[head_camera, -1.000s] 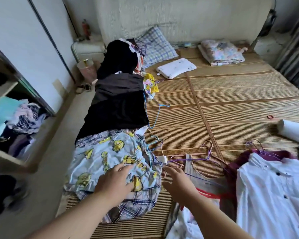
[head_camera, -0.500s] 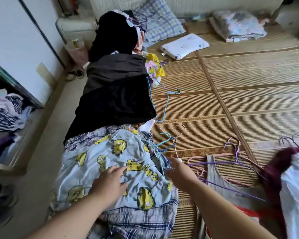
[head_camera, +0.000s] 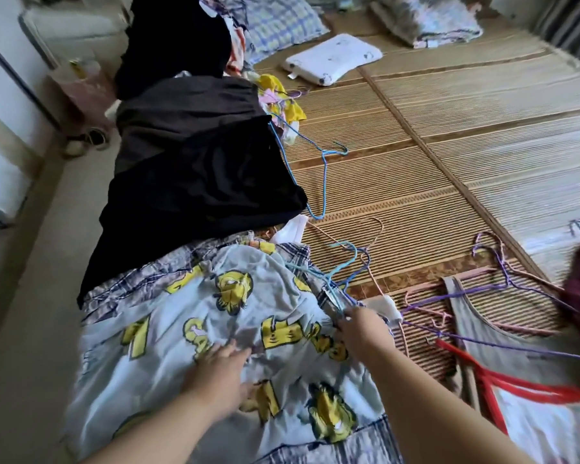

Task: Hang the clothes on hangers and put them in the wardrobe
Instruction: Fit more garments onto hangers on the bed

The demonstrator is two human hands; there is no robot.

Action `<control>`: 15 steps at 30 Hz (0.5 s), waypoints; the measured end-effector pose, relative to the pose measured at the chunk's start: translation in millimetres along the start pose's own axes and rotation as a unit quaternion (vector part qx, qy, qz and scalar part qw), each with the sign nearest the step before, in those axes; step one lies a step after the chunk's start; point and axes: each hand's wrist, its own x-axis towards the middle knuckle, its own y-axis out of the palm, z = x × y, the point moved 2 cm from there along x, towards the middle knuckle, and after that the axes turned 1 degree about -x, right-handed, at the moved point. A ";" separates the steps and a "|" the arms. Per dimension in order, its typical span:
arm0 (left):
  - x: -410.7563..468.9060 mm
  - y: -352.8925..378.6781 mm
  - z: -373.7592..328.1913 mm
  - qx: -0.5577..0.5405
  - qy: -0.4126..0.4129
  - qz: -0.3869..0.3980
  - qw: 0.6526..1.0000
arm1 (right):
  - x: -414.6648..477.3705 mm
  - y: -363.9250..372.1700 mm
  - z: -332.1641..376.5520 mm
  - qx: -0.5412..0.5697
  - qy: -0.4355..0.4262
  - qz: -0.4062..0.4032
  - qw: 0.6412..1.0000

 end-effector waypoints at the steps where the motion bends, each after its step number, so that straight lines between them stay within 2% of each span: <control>1: -0.4 -4.5 -0.2 -0.004 0.007 0.007 1.000 | -2.5 -2.4 1.9 -0.019 0.000 -0.004 1.000; 3: -4.9 -17.3 -3.3 -0.030 0.019 0.016 0.999 | -15.0 -10.9 6.7 0.021 -0.002 -0.036 0.999; 6: -23.0 -56.9 -11.1 -0.072 0.035 -0.033 0.996 | -48.4 -34.8 20.6 0.081 -0.031 -0.101 0.991; 10: -60.2 -130.4 -26.7 -0.070 0.060 -0.108 0.990 | -109.8 -72.8 35.0 0.133 -0.077 -0.118 0.981; 12: -85.0 -175.3 -32.5 -0.061 0.083 -0.147 0.984 | -144.0 -99.6 37.1 0.187 -0.057 -0.122 0.973; 15: -122.0 -231.2 -37.0 -0.013 0.103 -0.197 0.975 | -196.9 -136.4 47.5 0.194 -0.142 -0.092 0.966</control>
